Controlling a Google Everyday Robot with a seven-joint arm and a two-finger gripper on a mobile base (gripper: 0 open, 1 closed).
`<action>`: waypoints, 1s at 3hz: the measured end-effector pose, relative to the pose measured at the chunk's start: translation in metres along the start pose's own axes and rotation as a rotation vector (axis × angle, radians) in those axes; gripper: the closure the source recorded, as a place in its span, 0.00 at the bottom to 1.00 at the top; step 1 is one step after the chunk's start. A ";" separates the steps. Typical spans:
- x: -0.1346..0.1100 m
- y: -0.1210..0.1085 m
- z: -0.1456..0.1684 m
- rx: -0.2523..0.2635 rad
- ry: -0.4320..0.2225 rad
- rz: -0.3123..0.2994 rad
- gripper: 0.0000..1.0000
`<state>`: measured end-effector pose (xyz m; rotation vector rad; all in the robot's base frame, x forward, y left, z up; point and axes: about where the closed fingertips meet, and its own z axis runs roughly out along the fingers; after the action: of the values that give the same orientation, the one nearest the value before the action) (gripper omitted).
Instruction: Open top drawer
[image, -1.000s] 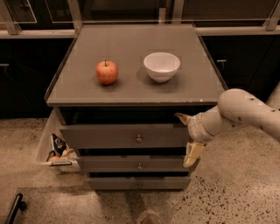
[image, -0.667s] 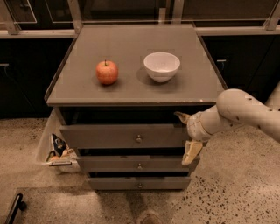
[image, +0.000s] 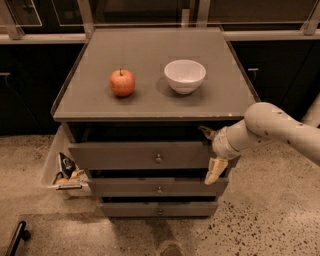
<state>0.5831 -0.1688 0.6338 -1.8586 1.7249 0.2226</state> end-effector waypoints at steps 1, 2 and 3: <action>0.004 -0.001 0.006 -0.009 -0.003 0.010 0.00; 0.004 -0.001 0.006 -0.009 -0.003 0.010 0.19; 0.004 -0.001 0.006 -0.009 -0.003 0.010 0.42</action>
Offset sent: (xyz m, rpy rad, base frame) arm 0.0026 -0.0002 -0.0058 0.0040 0.0119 -0.0022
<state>0.5859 -0.1690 0.6273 -1.8558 1.7342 0.2381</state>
